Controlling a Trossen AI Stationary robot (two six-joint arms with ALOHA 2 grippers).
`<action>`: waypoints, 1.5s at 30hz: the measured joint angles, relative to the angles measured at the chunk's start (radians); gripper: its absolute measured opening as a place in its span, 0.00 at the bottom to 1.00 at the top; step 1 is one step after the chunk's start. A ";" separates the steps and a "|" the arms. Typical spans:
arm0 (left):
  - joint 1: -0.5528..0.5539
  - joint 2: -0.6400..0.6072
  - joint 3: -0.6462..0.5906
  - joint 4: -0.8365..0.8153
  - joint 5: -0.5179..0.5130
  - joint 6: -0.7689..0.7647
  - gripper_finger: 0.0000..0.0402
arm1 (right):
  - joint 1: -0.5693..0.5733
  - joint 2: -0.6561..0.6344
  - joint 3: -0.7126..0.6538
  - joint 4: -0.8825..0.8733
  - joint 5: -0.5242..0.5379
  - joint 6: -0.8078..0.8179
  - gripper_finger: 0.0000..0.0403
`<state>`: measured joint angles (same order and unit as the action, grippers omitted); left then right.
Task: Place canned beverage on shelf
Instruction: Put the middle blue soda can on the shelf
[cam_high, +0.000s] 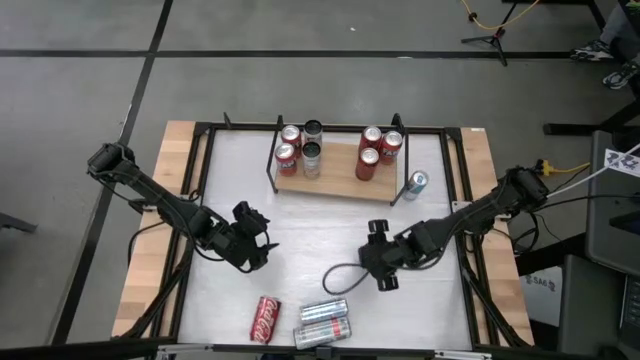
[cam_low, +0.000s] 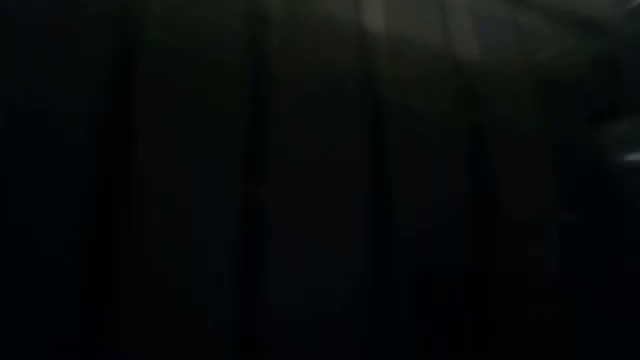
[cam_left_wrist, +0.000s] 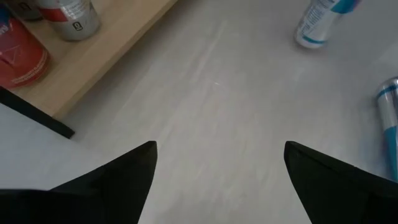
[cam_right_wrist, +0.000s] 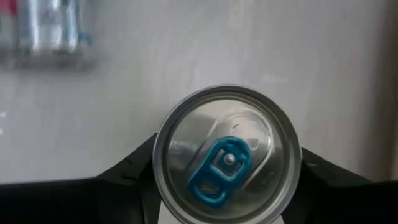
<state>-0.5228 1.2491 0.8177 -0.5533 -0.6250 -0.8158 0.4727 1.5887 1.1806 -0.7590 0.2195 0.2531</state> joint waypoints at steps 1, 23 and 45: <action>0.004 0.000 0.000 0.001 0.000 0.001 0.86 | -0.015 0.000 0.012 0.003 -0.002 -0.003 0.54; 0.094 0.002 0.000 0.154 -0.021 0.094 0.86 | -0.483 0.000 0.329 -0.049 -0.153 -0.414 0.57; 0.093 0.002 0.000 0.207 -0.021 0.092 0.86 | -0.981 0.096 0.378 0.028 -0.486 -0.675 0.58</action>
<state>-0.4294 1.2509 0.8173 -0.3462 -0.6460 -0.7233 -0.5085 1.6848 1.5585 -0.7309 -0.2665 -0.4218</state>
